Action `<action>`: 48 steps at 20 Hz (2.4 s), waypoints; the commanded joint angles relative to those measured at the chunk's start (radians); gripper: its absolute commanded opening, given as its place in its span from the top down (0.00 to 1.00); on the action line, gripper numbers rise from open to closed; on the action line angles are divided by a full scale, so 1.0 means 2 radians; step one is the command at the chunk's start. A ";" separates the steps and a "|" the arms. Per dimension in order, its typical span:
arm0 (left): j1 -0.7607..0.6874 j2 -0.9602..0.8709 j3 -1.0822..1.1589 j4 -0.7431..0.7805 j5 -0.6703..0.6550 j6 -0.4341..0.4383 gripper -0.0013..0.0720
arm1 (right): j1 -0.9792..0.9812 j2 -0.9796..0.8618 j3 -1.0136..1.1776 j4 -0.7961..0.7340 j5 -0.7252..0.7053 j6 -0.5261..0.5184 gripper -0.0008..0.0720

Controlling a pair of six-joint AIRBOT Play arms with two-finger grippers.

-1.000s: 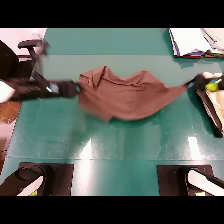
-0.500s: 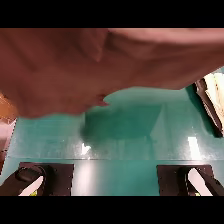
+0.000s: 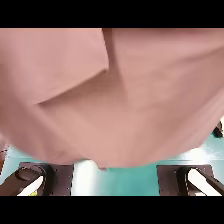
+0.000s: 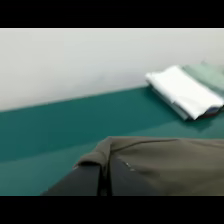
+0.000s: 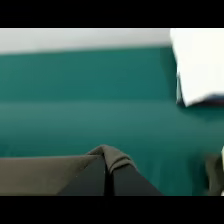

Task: Fold the shirts.

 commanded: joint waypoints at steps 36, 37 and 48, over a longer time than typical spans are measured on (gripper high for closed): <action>0.160 -0.172 -0.402 -0.124 -0.050 0.086 0.33 | 0.108 -0.201 -0.310 -0.127 -0.035 -0.014 0.51; 0.160 -0.136 -0.447 -0.125 -0.050 0.075 0.33 | 0.100 -0.175 -0.335 -0.126 -0.042 -0.014 0.51; 0.160 -0.004 -0.737 -0.252 0.005 0.055 0.33 | 0.082 -0.042 -0.446 -0.109 -0.090 -0.015 0.51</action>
